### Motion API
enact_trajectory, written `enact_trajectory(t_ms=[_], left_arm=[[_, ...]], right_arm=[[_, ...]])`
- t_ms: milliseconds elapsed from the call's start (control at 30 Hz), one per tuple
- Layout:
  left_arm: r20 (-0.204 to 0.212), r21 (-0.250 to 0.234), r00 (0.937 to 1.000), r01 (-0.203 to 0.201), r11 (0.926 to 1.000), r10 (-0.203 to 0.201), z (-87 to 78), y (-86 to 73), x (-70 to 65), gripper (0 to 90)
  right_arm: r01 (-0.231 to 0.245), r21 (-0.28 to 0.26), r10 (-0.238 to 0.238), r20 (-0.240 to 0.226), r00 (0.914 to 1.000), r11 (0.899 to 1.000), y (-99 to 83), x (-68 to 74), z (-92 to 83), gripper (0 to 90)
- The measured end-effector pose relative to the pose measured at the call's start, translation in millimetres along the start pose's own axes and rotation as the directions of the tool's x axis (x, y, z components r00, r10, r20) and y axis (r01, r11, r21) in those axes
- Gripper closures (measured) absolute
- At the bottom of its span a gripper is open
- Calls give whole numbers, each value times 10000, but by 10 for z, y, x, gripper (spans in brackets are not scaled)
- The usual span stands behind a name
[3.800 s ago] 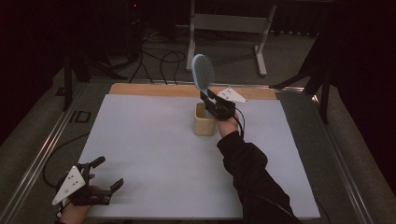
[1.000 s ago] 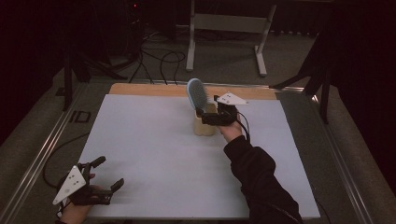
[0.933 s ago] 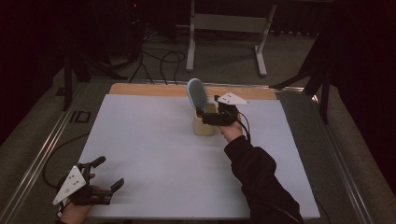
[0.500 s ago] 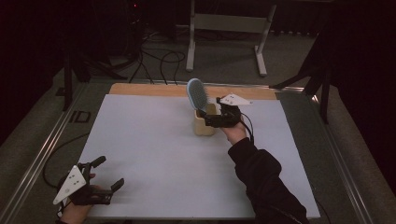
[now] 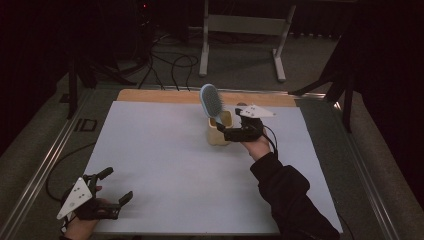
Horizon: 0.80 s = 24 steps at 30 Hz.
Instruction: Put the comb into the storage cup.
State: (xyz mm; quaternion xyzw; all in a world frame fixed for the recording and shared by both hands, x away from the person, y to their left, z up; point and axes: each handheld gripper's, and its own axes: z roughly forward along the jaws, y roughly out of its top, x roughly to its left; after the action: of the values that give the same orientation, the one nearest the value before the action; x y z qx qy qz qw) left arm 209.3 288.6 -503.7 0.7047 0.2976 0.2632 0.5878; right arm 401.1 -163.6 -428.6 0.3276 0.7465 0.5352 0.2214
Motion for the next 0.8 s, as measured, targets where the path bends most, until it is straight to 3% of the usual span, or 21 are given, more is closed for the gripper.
enact_trajectory(t_ms=[800], left_arm=[[36, 5, 10000, -28, 10000, 28, 0, 1, -4, 0]], right_arm=[[260, -24, -261, -231, 9994, 9997, -310, 79, -411, 88]])
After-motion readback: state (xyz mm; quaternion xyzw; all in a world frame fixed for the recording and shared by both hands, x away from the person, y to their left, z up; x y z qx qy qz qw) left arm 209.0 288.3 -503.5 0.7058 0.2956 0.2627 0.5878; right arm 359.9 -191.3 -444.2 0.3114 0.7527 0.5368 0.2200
